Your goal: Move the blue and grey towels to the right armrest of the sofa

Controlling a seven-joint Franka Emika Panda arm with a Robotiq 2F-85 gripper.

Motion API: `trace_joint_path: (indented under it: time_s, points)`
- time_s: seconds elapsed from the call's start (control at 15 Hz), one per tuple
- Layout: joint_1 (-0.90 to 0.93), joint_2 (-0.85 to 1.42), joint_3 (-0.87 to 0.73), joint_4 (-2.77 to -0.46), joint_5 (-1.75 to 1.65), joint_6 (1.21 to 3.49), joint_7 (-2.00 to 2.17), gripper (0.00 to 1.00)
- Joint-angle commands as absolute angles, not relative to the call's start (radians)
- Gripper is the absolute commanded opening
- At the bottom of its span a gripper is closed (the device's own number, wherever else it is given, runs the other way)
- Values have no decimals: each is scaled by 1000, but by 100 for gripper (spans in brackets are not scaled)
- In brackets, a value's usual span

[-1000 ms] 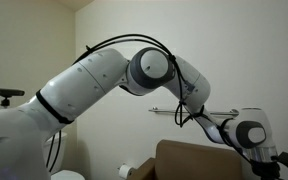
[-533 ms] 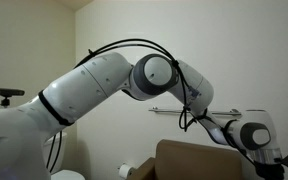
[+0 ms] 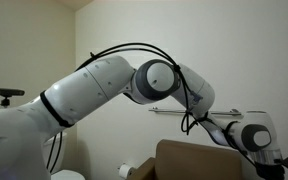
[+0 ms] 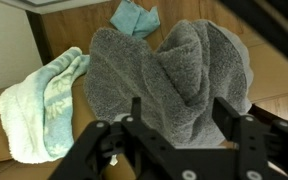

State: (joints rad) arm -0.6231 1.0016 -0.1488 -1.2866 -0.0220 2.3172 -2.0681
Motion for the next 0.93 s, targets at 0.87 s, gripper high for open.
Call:
trace_joint_path:
  time_s: [0.87]
  points:
    - [-501,788,-177,-1657,-141,2498,-2110,100]
